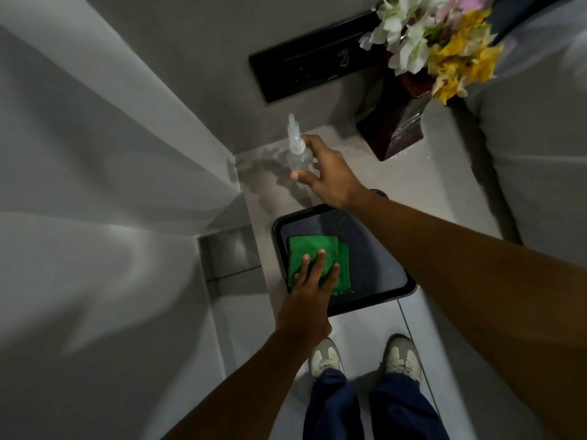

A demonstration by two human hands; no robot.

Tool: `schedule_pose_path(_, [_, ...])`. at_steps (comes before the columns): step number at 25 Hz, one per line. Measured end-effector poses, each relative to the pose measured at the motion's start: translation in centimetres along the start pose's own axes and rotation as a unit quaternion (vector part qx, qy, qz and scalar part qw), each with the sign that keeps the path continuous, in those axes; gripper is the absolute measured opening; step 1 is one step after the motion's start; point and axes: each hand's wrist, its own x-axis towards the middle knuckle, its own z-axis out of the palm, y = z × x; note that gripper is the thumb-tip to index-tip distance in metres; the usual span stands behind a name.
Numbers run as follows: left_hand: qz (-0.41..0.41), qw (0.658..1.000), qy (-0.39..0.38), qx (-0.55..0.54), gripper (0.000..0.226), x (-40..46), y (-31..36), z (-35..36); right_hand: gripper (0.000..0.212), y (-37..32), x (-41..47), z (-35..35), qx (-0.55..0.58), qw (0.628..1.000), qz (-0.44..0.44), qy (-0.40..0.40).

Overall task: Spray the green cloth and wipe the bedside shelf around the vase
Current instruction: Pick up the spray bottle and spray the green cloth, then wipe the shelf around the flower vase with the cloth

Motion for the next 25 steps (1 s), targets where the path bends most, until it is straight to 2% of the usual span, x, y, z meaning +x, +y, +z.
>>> schedule_pose_path(3, [0.003,1.000,0.007,-0.012,0.095,0.0,0.0,-0.3,0.075,-0.2,-0.5,-0.2,0.013,0.998,0.038,-0.037])
schedule_pose_path(5, [0.011,0.999,0.018,-0.034,0.094,-0.1,-0.4,-0.6,0.092,0.1,-2.5,-0.3,-0.003,0.998,0.057,-0.011])
schedule_pose_path(7, [0.011,0.997,0.032,-0.063,0.095,-0.1,-0.8,-1.1,0.086,0.9,-6.1,-0.1,-0.096,0.995,-0.020,0.021])
schedule_pose_path(8, [0.003,0.995,0.036,-0.091,0.097,0.0,-0.9,-1.5,0.082,1.6,-8.4,0.1,-0.154,0.985,-0.078,0.004])
schedule_pose_path(10, [-0.014,0.984,0.050,-0.171,0.104,0.4,-1.3,-2.0,0.083,3.0,-12.9,1.0,-0.243,0.955,-0.140,-0.100])
schedule_pose_path(12, [-0.025,0.970,0.071,-0.229,0.107,0.5,-2.3,-2.0,0.091,4.4,-15.8,2.4,-0.299,0.926,-0.119,-0.198])
schedule_pose_path(13, [-0.026,0.965,0.073,-0.250,0.107,0.4,-2.7,-1.7,0.093,4.9,-16.5,3.1,-0.320,0.917,-0.096,-0.218])
schedule_pose_path(15, [-0.023,0.956,0.081,-0.281,0.109,0.1,-3.4,-1.3,0.095,5.0,-16.7,4.6,-0.352,0.911,-0.066,-0.205])
schedule_pose_path(17, [-0.043,0.947,0.119,-0.295,0.102,0.3,-3.5,-1.4,0.095,4.3,-16.3,6.1,-0.386,0.904,-0.049,-0.176])
schedule_pose_path(19, [-0.069,0.933,0.185,-0.301,0.079,1.2,-3.8,-1.7,0.092,3.8,-16.0,7.3,-0.425,0.890,-0.031,-0.162])
schedule_pose_path(20, [-0.077,0.926,0.198,-0.311,0.075,1.3,-4.1,-1.8,0.087,3.6,-15.9,7.8,-0.444,0.881,-0.024,-0.160])
schedule_pose_path(23, [-0.061,0.949,0.167,-0.262,0.078,1.1,-4.2,-1.6,0.067,3.4,-15.6,8.0,-0.473,0.864,-0.025,-0.171])
schedule_pose_path(25, [-0.053,0.948,0.160,-0.268,0.076,0.7,-4.0,-2.0,0.058,3.3,-15.0,7.6,-0.498,0.849,-0.059,-0.169])
